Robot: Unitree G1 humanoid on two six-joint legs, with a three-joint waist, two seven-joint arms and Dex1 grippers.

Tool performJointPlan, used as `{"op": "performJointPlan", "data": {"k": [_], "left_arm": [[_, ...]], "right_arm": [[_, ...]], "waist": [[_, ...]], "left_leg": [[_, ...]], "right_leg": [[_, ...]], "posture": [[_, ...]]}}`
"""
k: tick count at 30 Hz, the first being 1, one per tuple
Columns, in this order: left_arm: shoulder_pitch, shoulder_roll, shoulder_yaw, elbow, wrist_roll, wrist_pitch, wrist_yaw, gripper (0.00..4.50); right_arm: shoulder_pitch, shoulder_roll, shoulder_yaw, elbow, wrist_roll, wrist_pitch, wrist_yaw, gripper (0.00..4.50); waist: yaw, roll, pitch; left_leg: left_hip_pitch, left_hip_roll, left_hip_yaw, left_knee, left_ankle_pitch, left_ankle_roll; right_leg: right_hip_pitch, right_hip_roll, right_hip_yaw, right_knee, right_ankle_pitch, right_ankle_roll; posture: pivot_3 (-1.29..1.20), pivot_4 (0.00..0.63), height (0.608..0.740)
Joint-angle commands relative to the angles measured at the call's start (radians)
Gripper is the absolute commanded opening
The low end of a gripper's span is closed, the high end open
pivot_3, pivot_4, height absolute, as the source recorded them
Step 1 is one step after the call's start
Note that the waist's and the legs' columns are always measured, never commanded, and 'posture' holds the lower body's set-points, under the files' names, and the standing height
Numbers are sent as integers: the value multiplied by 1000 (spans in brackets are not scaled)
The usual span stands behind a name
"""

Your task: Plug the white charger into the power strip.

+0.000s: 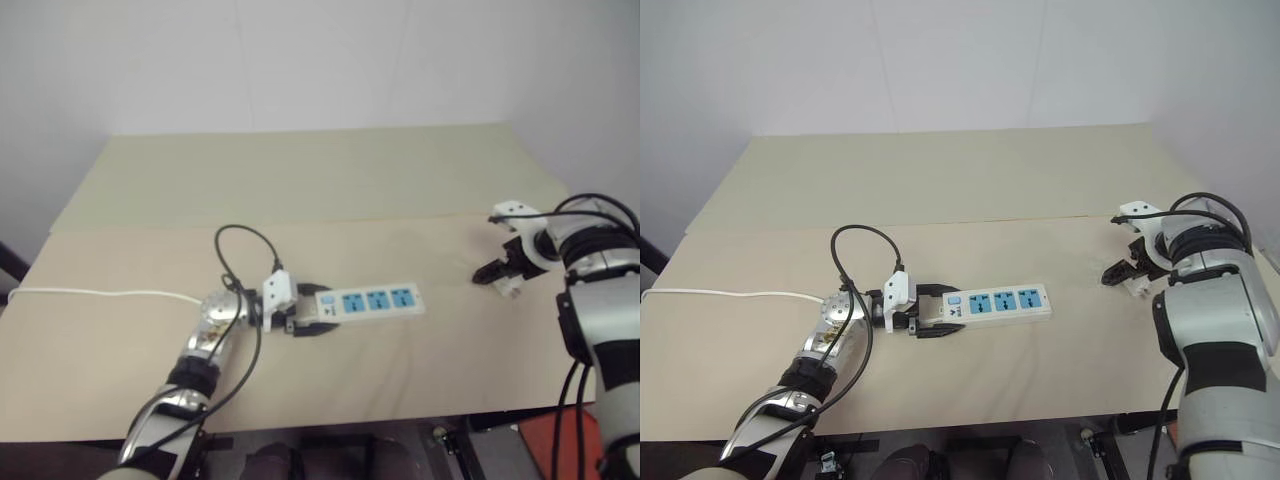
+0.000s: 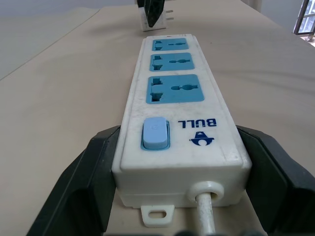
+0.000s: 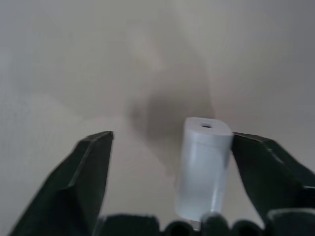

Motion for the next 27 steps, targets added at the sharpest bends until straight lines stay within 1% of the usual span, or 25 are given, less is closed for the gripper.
{"op": "performJointPlan", "data": {"k": [1, 3, 5, 6, 8, 19, 23, 27], "left_arm": [[27, 9, -45, 19, 32, 21, -10, 3258], [26, 9, -45, 19, 32, 22, -9, 3258], [25, 10, -45, 19, 32, 23, -8, 3258], [24, 10, -45, 20, 32, 23, -7, 3258], [23, 11, -45, 21, 31, 24, -5, 3258], [15, 17, -42, 34, 34, 21, -1, 3258], [13, 19, -42, 36, 35, 20, -1, 3258], [30, 31, -43, 9, 32, 32, -5, 3258]], "right_arm": [[-2, -6, -13, -4, -15, -9, -5, 2849], [2, -4, -19, -4, -17, -13, -10, 2242], [3, -2, -24, -4, -21, -12, -12, 1923], [3, 0, -25, -4, -23, -11, -12, 1607], [7, 3, -23, -5, -30, -14, -8, 1169], [26, -7, -19, -7, -58, -34, 11, 1121], [43, -7, -23, -8, -60, -39, 0, 1121], [62, -7, -51, -10, -44, -42, -21, 1121]], "waist": [[-1, 0, 0], [-2, 0, 0], [-4, -1, -1], [-5, -1, -1], [-8, -2, -2], [-10, -3, -3], [-10, -3, -3], [-11, -6, -7]], "left_leg": [[0, 0, 0, 0, 0, 0], [0, 0, 0, 0, 0, 0], [4, 1, 0, 0, 0, 0], [4, 1, 0, 0, 0, 0], [5, 2, 0, 0, 0, 0], [5, 2, -1, 0, 0, -1], [5, 2, -1, 0, 0, -1], [5, 2, -1, 0, 0, -1]], "right_leg": [[0, 0, 0, 0, 0, 0], [0, 0, 0, 0, 0, 0], [4, 1, 0, 0, 0, 0], [4, 1, 0, 0, 0, 0], [5, 1, 0, 0, 0, 0], [5, 1, 1, 0, 0, -1], [5, 1, 1, 0, 0, -1], [5, 1, 1, 0, 0, -1]], "posture": [[0, 150, 740], [0, 150, 740], [0, 150, 740], [0, 150, 740], [0, 150, 740], [0, 150, 740], [0, 150, 740], [0, 150, 740]]}}
